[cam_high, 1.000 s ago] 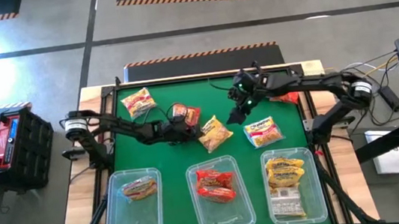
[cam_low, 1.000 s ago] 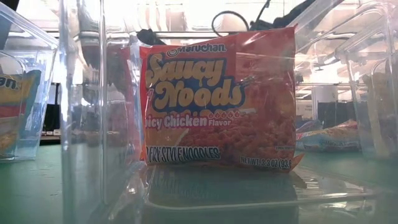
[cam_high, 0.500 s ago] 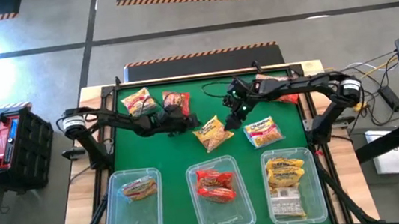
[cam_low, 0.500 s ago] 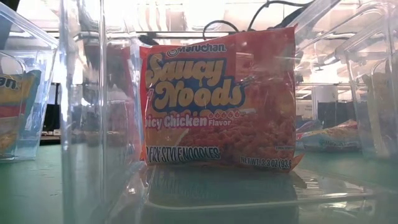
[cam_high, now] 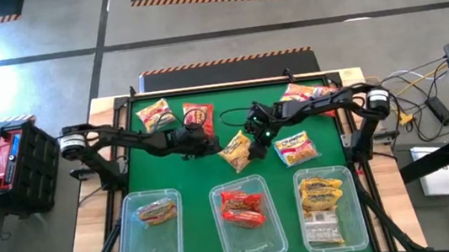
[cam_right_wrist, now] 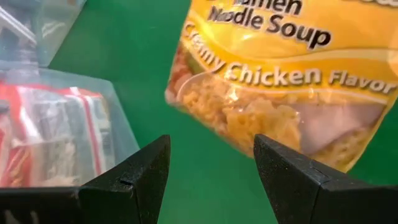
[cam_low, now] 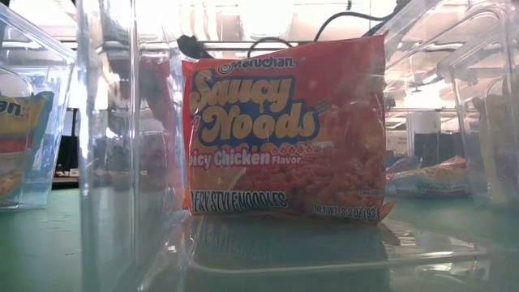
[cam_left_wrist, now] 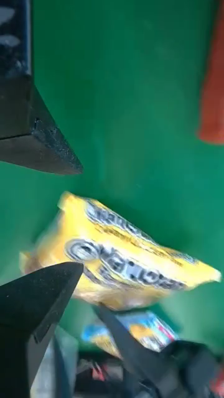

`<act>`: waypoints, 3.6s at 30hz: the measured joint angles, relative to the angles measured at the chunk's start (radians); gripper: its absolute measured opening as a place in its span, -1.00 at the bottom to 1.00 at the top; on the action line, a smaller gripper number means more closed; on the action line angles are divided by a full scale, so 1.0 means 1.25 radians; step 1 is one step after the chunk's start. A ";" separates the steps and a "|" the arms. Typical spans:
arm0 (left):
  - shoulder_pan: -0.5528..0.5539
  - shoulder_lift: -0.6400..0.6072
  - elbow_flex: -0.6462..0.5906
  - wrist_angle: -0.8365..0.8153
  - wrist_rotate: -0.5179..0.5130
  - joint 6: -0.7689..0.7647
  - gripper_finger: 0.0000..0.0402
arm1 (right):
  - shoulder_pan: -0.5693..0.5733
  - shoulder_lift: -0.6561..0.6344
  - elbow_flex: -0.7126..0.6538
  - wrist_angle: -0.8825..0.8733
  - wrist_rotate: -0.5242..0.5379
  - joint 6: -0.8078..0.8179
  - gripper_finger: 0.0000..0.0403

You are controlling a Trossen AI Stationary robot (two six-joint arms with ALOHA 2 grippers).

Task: Sort Maruchan noodles
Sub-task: Put the yellow noodle pack into the right transparent bin

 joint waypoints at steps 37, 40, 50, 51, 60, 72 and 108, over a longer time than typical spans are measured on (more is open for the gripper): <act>0.008 0.056 0.012 0.253 -0.062 0.163 0.14 | -0.002 0.094 0.001 0.000 0.037 -0.093 0.09; 0.008 0.058 0.022 0.250 -0.060 0.210 0.14 | -0.002 0.094 0.001 0.002 0.040 -0.107 0.09; 0.006 0.125 0.057 0.255 0.000 0.232 0.14 | -0.002 0.094 0.000 0.001 0.039 -0.129 0.09; 0.005 0.134 0.064 0.253 0.018 0.237 0.14 | -0.002 0.094 0.000 0.001 0.038 -0.130 0.09; 0.000 0.211 0.164 0.215 0.088 0.289 0.13 | -0.002 0.094 -0.001 0.000 0.038 -0.130 0.09; 0.000 0.205 0.186 0.116 0.108 0.326 -0.38 | -0.022 0.059 -0.003 -0.036 0.046 -0.160 0.09; -0.024 -0.380 0.184 -0.388 0.061 0.497 -0.39 | -0.097 -0.209 -0.003 -0.186 0.145 -0.302 0.09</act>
